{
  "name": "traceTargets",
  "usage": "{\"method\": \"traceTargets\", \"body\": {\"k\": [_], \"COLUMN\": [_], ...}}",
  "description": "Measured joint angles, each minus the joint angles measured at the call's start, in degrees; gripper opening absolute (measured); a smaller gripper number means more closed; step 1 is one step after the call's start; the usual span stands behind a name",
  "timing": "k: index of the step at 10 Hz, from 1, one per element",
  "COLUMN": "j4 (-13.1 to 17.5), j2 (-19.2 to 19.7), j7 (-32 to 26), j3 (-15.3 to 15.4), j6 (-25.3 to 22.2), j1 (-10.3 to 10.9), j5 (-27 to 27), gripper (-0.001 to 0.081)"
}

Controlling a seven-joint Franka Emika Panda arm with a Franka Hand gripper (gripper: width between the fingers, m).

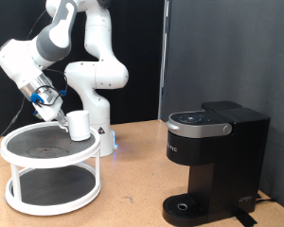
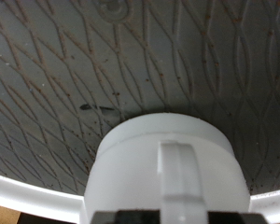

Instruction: Make a cup of coffee with the keurig machine

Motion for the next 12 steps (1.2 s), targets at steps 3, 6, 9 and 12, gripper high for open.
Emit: {"method": "traceTargets", "body": {"k": [3, 6, 9, 12], "j4": [2.5, 7.2, 5.9, 2.0], "j2": [-1.5, -3.6, -3.7, -5.7], "j7": [1.4, 2.6, 7.3, 19.8], "j3": [-0.3, -0.6, 0.6, 7.3], "j6": [-6.2, -16.3, -14.6, -4.8], "j1": [-0.2, -0.2, -0.2, -0.1], "j5": [0.1, 0.1, 1.4, 9.6], "gripper": [0.0001, 0.0001, 0.0001, 0.0001]}}
